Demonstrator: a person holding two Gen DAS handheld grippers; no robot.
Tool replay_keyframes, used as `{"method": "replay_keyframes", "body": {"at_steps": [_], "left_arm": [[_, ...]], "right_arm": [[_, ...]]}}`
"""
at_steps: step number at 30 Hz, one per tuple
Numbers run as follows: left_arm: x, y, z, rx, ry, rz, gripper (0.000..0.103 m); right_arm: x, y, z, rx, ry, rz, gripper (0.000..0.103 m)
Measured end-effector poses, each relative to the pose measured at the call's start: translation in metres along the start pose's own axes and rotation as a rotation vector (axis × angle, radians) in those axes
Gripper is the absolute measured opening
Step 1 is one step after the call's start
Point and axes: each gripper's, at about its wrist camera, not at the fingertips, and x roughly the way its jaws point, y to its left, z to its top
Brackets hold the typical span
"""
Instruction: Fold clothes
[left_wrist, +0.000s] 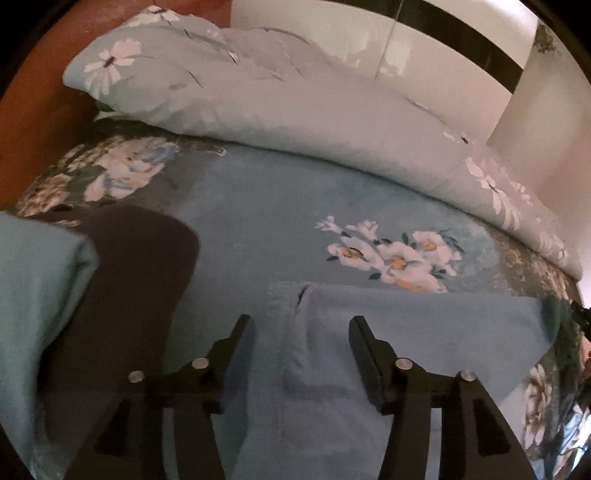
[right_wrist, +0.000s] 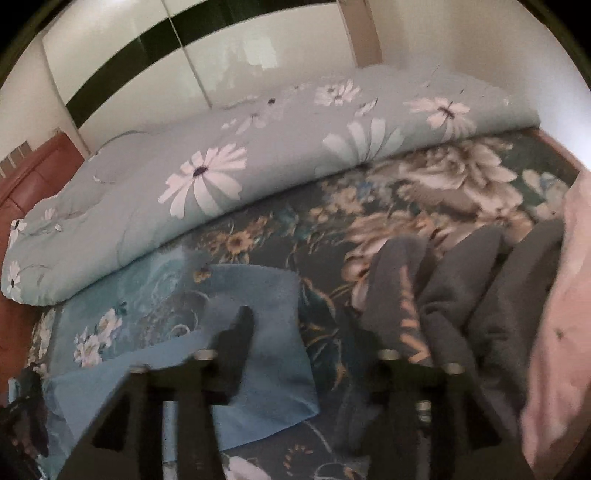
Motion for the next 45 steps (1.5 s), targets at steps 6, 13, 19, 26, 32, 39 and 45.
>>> {"method": "replay_keyframes", "body": {"at_steps": [6, 13, 19, 26, 32, 39, 45], "left_arm": [[-0.033, 0.005, -0.046, -0.060, -0.019, -0.048, 0.065], [-0.050, 0.018, -0.099, -0.093, -0.010, -0.033, 0.065], [-0.063, 0.028, -0.122, -0.080, -0.035, 0.002, 0.065], [-0.056, 0.042, -0.140, -0.136, -0.010, -0.029, 0.065], [-0.045, 0.051, -0.156, -0.209, 0.026, -0.050, 0.065], [-0.036, 0.057, -0.156, -0.276, 0.059, -0.098, 0.065], [-0.017, 0.055, -0.148, -0.331, 0.059, -0.161, 0.065]], "right_arm": [[-0.008, 0.025, -0.020, -0.146, 0.040, 0.053, 0.051], [0.049, 0.066, -0.046, -0.332, 0.130, -0.073, 0.051], [0.076, 0.062, -0.044, -0.274, 0.137, -0.176, 0.015], [0.021, 0.025, -0.017, -0.074, -0.042, -0.110, 0.004], [0.000, -0.014, -0.005, 0.074, -0.058, -0.153, 0.005], [-0.042, -0.025, -0.010, 0.141, -0.088, -0.106, 0.005], [-0.131, 0.000, -0.069, -0.007, -0.075, 0.148, 0.019]]}}
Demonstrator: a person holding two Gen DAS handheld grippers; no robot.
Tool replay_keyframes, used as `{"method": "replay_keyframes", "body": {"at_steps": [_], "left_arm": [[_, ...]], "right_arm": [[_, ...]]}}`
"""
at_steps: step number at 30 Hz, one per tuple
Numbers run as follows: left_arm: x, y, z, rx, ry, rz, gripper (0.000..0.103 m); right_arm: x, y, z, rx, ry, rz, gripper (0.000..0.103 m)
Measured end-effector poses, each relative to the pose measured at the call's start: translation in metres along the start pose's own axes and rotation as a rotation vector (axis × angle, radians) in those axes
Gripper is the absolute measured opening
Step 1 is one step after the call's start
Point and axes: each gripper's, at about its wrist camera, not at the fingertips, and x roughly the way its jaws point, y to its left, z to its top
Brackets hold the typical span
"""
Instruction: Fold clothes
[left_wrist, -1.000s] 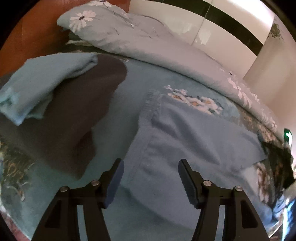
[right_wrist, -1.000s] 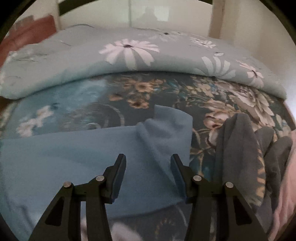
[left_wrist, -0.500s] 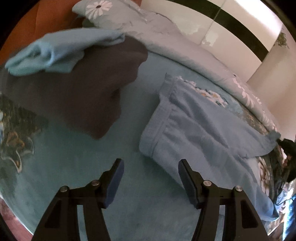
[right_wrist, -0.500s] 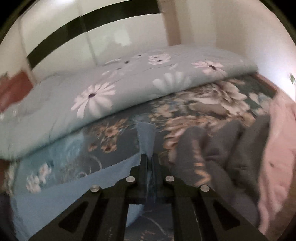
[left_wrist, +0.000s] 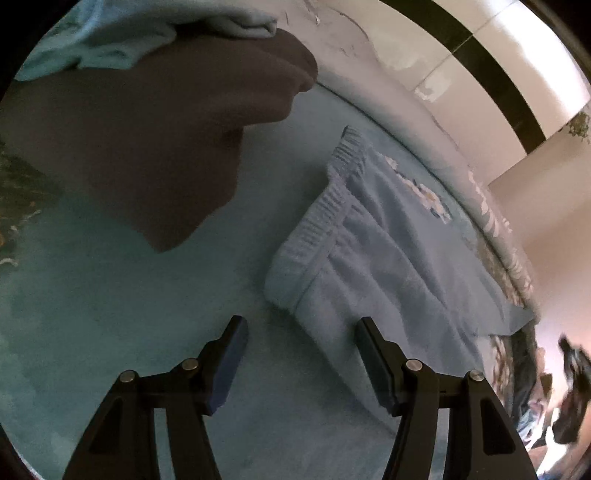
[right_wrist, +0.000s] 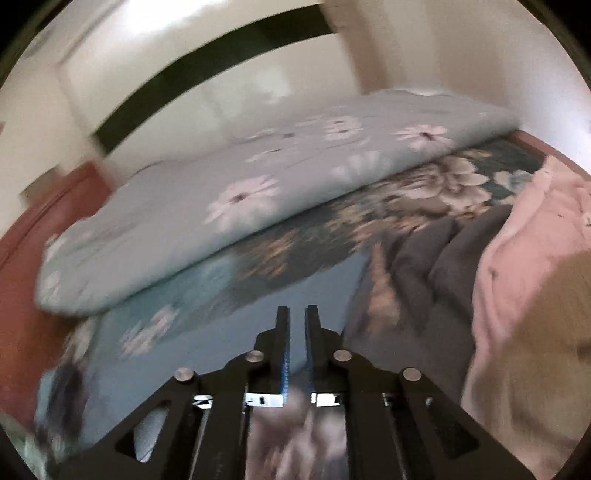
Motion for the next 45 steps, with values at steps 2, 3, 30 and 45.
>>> {"method": "replay_keyframes", "body": {"at_steps": [2, 3, 30, 45], "left_arm": [[0.003, -0.001, 0.002, -0.008, -0.013, -0.016, 0.063], [0.003, -0.001, 0.002, -0.012, -0.023, -0.018, 0.061], [-0.051, 0.011, -0.014, 0.001, -0.137, -0.027, 0.011], [-0.046, 0.014, -0.009, -0.015, -0.125, -0.059, 0.012]], "right_arm": [[-0.029, 0.004, -0.031, -0.062, 0.034, 0.021, 0.028], [-0.041, 0.005, -0.047, -0.086, 0.046, 0.009, 0.028], [0.005, 0.039, -0.155, -0.212, 0.267, -0.236, 0.045], [-0.123, 0.027, -0.055, -0.040, -0.161, 0.077, 0.003]]}}
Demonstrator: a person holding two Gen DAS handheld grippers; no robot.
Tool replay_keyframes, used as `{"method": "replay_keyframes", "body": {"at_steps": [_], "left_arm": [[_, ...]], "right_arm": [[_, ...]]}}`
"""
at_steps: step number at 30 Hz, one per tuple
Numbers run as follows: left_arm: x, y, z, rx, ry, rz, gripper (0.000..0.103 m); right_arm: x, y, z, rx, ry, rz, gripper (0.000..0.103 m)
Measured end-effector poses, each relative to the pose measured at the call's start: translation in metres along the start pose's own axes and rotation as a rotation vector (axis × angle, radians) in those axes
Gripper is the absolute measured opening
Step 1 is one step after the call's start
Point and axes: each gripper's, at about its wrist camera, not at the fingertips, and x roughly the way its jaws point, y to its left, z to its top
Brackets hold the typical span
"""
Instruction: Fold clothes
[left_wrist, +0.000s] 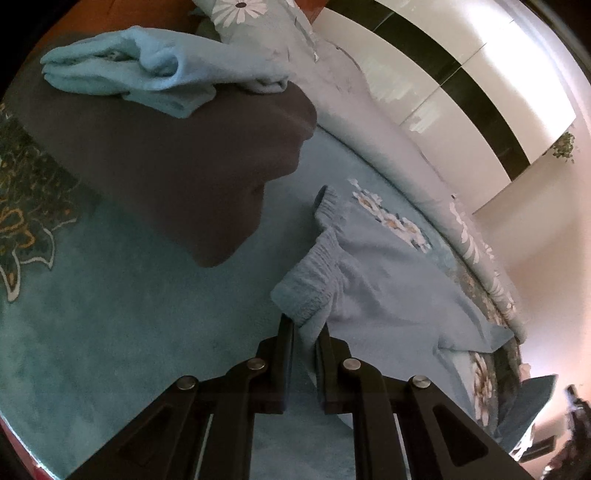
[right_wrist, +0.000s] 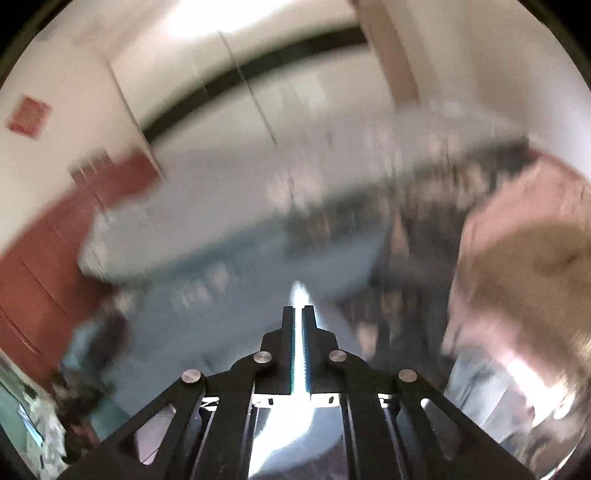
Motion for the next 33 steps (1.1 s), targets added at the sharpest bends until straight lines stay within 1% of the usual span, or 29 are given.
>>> {"method": "replay_keyframes", "body": {"at_steps": [1, 3, 4, 6, 8, 9, 11, 13, 14, 15, 16, 18, 19, 21, 23, 25, 26, 27, 28, 29, 32, 33], "left_arm": [[0.000, 0.000, -0.001, 0.000, 0.000, 0.000, 0.012], [0.004, 0.000, -0.001, -0.004, 0.003, 0.005, 0.012], [0.005, 0.001, -0.001, -0.007, 0.006, 0.009, 0.012], [0.009, 0.002, -0.001, -0.015, 0.017, 0.017, 0.012], [0.011, 0.002, -0.002, -0.014, 0.026, 0.027, 0.012], [0.011, 0.002, -0.002, -0.013, 0.028, 0.031, 0.012], [0.010, 0.001, -0.002, -0.012, 0.031, 0.034, 0.012], [0.009, 0.000, -0.003, -0.016, 0.031, 0.033, 0.012], [0.009, 0.000, -0.003, -0.018, 0.030, 0.033, 0.012], [0.009, 0.000, -0.004, -0.020, 0.028, 0.033, 0.012], [0.010, -0.001, -0.004, -0.021, 0.030, 0.034, 0.012], [0.010, -0.001, -0.005, -0.021, 0.034, 0.036, 0.012], [0.010, -0.002, -0.005, -0.019, 0.036, 0.037, 0.012], [0.009, -0.001, -0.004, -0.016, 0.039, 0.035, 0.012], [0.009, 0.000, -0.004, -0.015, 0.042, 0.030, 0.012], [0.009, 0.001, -0.003, -0.018, 0.045, 0.023, 0.012], [0.009, 0.002, -0.004, -0.017, 0.047, 0.021, 0.012], [0.010, 0.003, -0.004, -0.017, 0.048, 0.019, 0.012], [0.010, 0.004, -0.004, -0.018, 0.050, 0.017, 0.012], [0.011, 0.005, -0.004, -0.020, 0.051, 0.014, 0.012], [0.013, 0.008, -0.004, -0.025, 0.054, 0.006, 0.012], [0.013, 0.009, -0.004, -0.028, 0.055, 0.003, 0.012]], "right_arm": [[-0.010, -0.006, -0.002, 0.009, -0.017, -0.010, 0.003], [-0.023, -0.025, -0.015, 0.041, -0.007, -0.045, 0.003], [-0.023, -0.035, -0.027, 0.057, 0.024, -0.073, 0.003], [-0.015, -0.052, -0.051, 0.085, 0.088, -0.112, 0.004], [-0.003, -0.059, -0.067, 0.107, 0.143, -0.115, 0.004], [0.006, -0.057, -0.071, 0.095, 0.171, -0.116, 0.005], [0.029, -0.043, -0.074, 0.025, 0.231, -0.125, 0.005], [0.055, -0.024, -0.074, -0.063, 0.283, -0.151, 0.012], [0.069, -0.014, -0.078, -0.109, 0.308, -0.166, 0.032], [0.085, -0.005, -0.082, -0.145, 0.335, -0.182, 0.042], [0.101, 0.004, -0.087, -0.173, 0.361, -0.195, 0.049], [0.133, 0.016, -0.096, -0.221, 0.433, -0.197, 0.049], [0.145, 0.022, -0.102, -0.249, 0.463, -0.217, 0.049], [0.165, 0.028, -0.113, -0.313, 0.503, -0.288, 0.049], [0.174, 0.028, -0.121, -0.342, 0.534, -0.341, 0.049], [0.175, 0.025, -0.125, -0.339, 0.547, -0.361, 0.048], [0.172, 0.024, -0.127, -0.332, 0.543, -0.362, 0.045], [0.169, 0.022, -0.127, -0.324, 0.542, -0.368, 0.028], [0.165, 0.019, -0.126, -0.311, 0.541, -0.375, 0.016], [0.160, 0.017, -0.124, -0.296, 0.541, -0.374, 0.006], [0.145, 0.003, -0.113, -0.196, 0.526, -0.326, 0.004], [0.140, 0.002, -0.105, -0.169, 0.503, -0.295, 0.004]]}}
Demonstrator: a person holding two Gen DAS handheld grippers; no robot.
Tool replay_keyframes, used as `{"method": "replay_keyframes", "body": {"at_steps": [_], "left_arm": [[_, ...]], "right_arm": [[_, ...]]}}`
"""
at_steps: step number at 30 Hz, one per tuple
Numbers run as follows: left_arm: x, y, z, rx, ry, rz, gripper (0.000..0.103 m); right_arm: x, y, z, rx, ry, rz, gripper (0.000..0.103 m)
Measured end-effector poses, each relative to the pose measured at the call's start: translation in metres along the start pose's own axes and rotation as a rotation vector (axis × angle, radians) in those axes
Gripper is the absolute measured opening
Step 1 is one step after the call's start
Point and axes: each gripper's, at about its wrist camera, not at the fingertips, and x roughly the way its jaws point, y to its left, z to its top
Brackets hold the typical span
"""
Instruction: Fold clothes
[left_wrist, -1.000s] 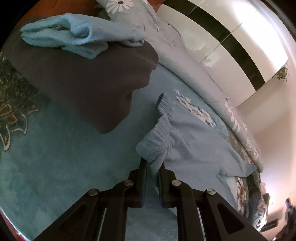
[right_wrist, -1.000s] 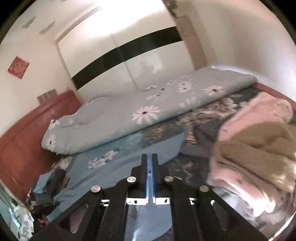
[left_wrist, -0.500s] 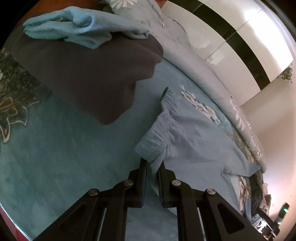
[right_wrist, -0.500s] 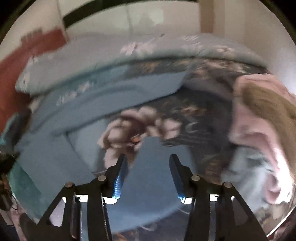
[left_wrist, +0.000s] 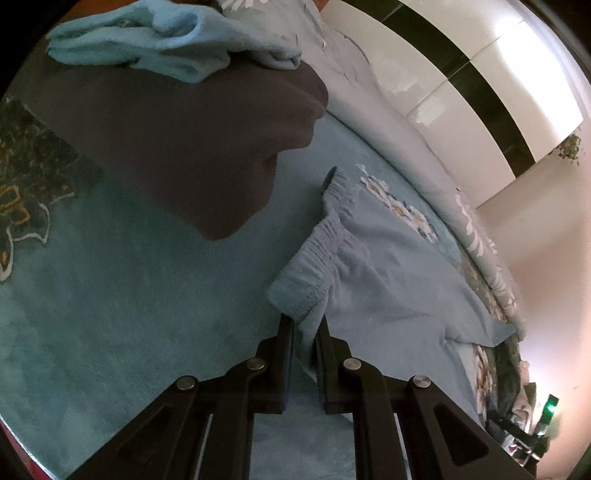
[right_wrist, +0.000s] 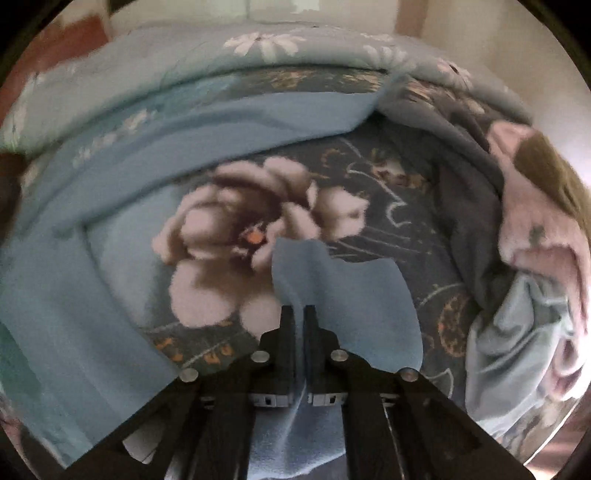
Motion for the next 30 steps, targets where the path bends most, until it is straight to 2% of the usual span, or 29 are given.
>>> {"method": "replay_keyframes", "body": {"at_steps": [3, 6, 10, 12, 14, 18, 22, 25, 30], "left_arm": [[0.001, 0.002, 0.002, -0.014, 0.000, -0.007, 0.012], [0.000, 0.000, 0.003, -0.020, -0.005, -0.014, 0.012], [-0.002, 0.000, 0.004, -0.030, -0.018, -0.028, 0.012], [-0.003, 0.000, 0.003, -0.039, -0.023, -0.035, 0.012], [-0.001, 0.002, 0.002, -0.047, -0.022, -0.039, 0.012], [0.001, 0.008, 0.000, -0.062, -0.022, -0.046, 0.011], [-0.007, 0.006, -0.002, -0.058, -0.069, -0.056, 0.009], [-0.019, 0.000, -0.004, -0.032, -0.109, -0.042, 0.008], [-0.051, 0.011, -0.014, -0.027, -0.183, -0.014, 0.007]], "right_arm": [[-0.034, -0.009, 0.016, 0.063, -0.107, 0.123, 0.004], [-0.086, -0.011, 0.040, 0.104, -0.272, 0.233, 0.004], [-0.152, -0.016, 0.053, 0.113, -0.470, 0.307, 0.004], [-0.169, -0.027, 0.047, 0.132, -0.517, 0.322, 0.004], [-0.164, -0.045, 0.029, 0.164, -0.499, 0.317, 0.004], [-0.132, -0.089, -0.027, 0.290, -0.386, 0.318, 0.004], [-0.101, -0.130, -0.085, 0.431, -0.299, 0.327, 0.004], [-0.094, -0.147, -0.108, 0.489, -0.288, 0.351, 0.004], [-0.089, -0.146, -0.122, 0.459, -0.283, 0.388, 0.004]]}}
